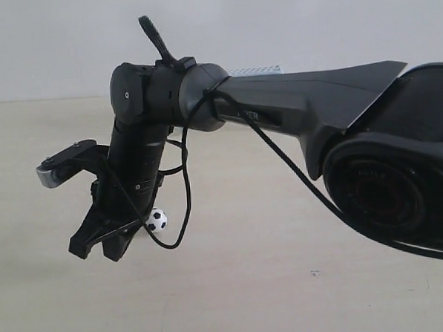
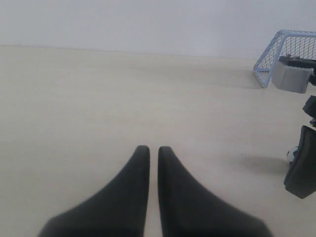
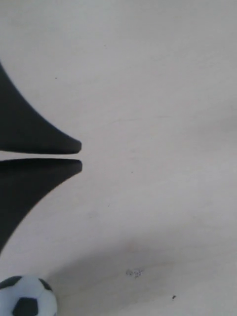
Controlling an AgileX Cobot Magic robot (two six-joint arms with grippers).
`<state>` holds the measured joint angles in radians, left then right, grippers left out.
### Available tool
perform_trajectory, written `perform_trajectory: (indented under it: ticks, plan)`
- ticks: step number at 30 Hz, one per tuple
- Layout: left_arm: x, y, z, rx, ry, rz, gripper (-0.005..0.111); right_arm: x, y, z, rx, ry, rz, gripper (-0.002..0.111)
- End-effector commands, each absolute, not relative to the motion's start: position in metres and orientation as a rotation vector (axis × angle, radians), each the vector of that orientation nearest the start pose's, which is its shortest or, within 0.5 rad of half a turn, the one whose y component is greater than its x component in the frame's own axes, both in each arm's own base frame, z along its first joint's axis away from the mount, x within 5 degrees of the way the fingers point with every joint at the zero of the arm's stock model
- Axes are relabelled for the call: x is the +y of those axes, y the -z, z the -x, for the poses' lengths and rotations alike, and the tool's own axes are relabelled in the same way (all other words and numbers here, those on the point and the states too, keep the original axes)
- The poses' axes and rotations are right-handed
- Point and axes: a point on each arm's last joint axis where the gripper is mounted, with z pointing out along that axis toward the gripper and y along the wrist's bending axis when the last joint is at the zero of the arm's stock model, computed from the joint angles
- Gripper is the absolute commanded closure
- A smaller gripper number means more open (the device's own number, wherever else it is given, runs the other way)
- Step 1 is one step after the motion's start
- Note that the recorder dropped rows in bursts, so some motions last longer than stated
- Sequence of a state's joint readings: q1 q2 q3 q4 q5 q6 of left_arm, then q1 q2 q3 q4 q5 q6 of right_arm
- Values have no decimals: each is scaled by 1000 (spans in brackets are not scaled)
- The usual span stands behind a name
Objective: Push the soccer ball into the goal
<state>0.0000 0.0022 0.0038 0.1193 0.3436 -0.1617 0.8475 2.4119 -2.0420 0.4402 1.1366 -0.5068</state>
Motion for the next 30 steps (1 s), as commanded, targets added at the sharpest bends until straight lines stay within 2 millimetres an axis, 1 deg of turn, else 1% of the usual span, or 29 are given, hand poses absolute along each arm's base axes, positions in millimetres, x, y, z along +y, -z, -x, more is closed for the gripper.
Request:
perform_trajectory:
  ticks: [1, 4, 10, 13, 17, 22, 30]
  plan:
    - [4, -183, -54, 1819, -2, 77, 100, 396, -140, -308, 2506, -596, 1680, 108]
    - [4, -183, -54, 1819, -2, 77, 100, 397, -137, -309, 2498, -588, 1672, 108]
    - [4, -183, -54, 1819, -2, 77, 100, 396, -154, -309, 2458, -588, 1669, 108]
    - [4, -183, -54, 1819, -2, 77, 100, 394, -153, -310, 2464, -550, 1677, 108]
    - [4, -183, -54, 1819, -2, 77, 100, 393, -152, -313, 2475, -511, 1646, 108]
    - [4, -183, -54, 1819, -2, 77, 100, 396, -153, -307, 2469, -608, 1687, 108]
    - [4, -183, -53, 1821, -2, 77, 100, 396, -154, -306, 2468, -620, 1692, 108]
